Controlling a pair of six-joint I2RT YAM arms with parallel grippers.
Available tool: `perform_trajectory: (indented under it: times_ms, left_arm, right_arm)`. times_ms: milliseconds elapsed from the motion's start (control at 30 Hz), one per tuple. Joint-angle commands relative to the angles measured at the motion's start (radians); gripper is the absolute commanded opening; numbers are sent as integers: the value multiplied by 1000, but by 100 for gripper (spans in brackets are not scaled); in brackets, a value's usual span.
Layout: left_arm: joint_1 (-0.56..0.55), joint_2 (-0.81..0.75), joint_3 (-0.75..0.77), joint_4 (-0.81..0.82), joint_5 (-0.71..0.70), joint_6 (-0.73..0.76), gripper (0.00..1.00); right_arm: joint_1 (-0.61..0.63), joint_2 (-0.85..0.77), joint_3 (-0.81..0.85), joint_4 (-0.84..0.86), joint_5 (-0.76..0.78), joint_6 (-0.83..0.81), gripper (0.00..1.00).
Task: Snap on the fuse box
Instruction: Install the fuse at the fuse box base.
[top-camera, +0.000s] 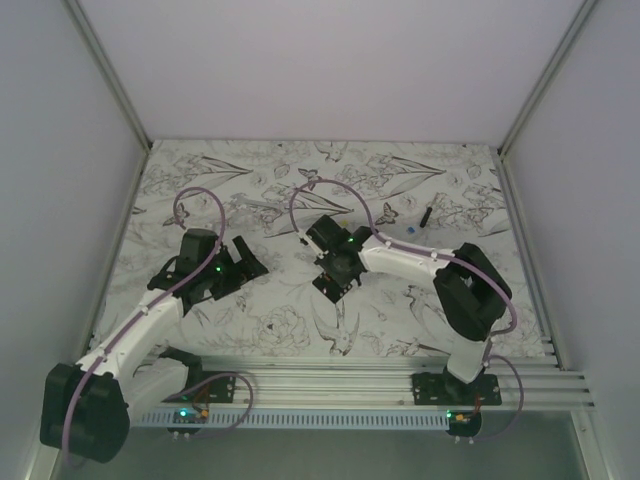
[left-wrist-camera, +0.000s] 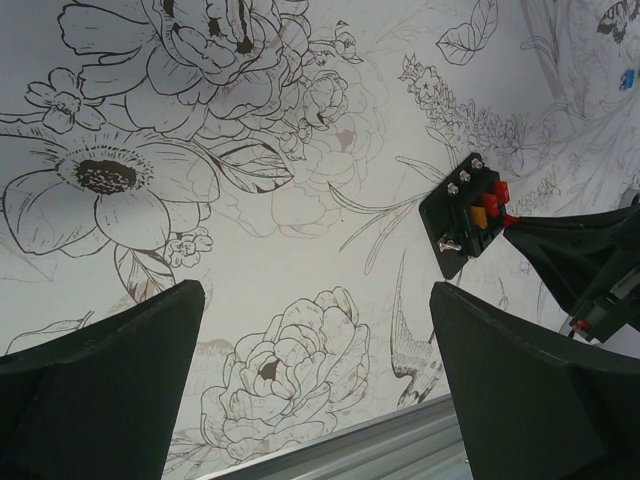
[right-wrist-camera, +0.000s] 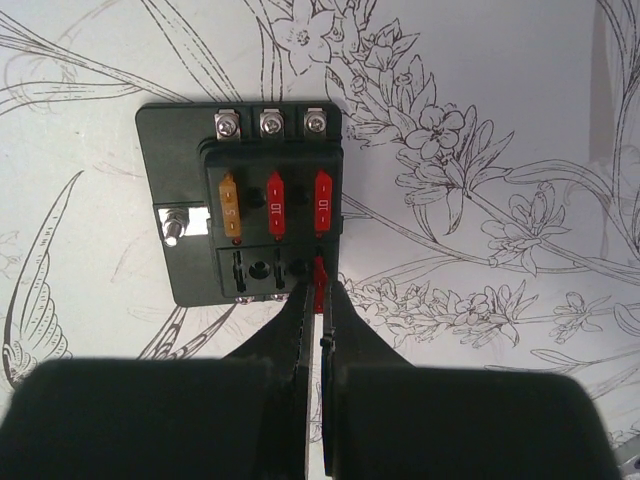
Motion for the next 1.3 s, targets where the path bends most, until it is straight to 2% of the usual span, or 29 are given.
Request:
perform_trajectory:
  times_ms: [0, 167, 500, 567, 733, 933, 1100, 1267]
  left_arm:
    - [9, 11, 27, -23, 23, 6, 100]
    - [8, 11, 26, -23, 24, 8, 100]
    - [8, 10, 24, -23, 28, 4, 100]
    - [8, 9, 24, -21, 29, 2, 100]
    - [8, 4, 21, -22, 32, 1, 100]
    - [9, -7, 18, -23, 31, 2, 100]
    - [8, -7, 17, -22, 29, 5, 100]
    - [8, -6, 17, -23, 32, 5, 100]
  right_arm:
    - [9, 90, 18, -66, 10, -9, 0]
    - [8, 127, 14, -70, 10, 3, 0]
    - [9, 63, -34, -76, -3, 47, 1]
    - [9, 42, -26, -73, 6, 51, 14]
    - [9, 12, -2, -54, 7, 49, 33]
    - [9, -28, 4, -26, 4, 52, 45]
    - [-21, -112, -39, 60, -40, 32, 46]
    - [-83, -181, -105, 186, -213, -24, 42]
